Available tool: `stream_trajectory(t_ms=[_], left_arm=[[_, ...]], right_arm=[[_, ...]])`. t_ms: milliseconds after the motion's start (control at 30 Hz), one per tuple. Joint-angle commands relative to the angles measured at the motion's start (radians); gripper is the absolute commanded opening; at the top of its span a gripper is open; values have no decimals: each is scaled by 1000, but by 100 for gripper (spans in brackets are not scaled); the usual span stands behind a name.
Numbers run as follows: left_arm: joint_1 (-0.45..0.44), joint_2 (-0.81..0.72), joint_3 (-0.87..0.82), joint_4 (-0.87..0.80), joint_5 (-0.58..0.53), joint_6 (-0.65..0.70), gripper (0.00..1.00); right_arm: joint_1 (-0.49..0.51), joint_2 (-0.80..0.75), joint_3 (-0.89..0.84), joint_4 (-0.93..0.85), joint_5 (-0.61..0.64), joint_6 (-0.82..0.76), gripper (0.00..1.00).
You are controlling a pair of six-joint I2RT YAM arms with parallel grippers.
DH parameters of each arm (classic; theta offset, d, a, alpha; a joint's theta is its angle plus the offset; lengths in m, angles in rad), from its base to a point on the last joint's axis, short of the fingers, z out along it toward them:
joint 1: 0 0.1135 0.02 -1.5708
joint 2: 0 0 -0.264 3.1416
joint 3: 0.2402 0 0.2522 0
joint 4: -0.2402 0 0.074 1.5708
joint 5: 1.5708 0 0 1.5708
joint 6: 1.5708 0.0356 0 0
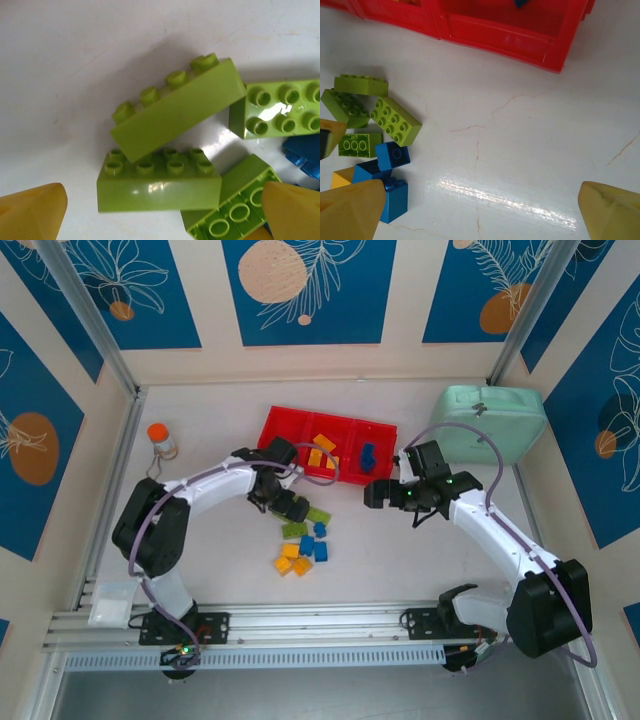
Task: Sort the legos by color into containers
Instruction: Pick up the lego from the center of the table.
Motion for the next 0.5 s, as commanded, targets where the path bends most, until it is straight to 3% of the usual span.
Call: stream_trajectory(t_ms=[0, 467], left_arm=[[-7, 42, 52, -13, -30, 35, 97], [-3, 75, -11, 17, -4, 37, 85]], right_arm=[[-7, -12, 13, 8, -38, -12, 99], [-14, 0, 9, 4, -48, -7, 99]])
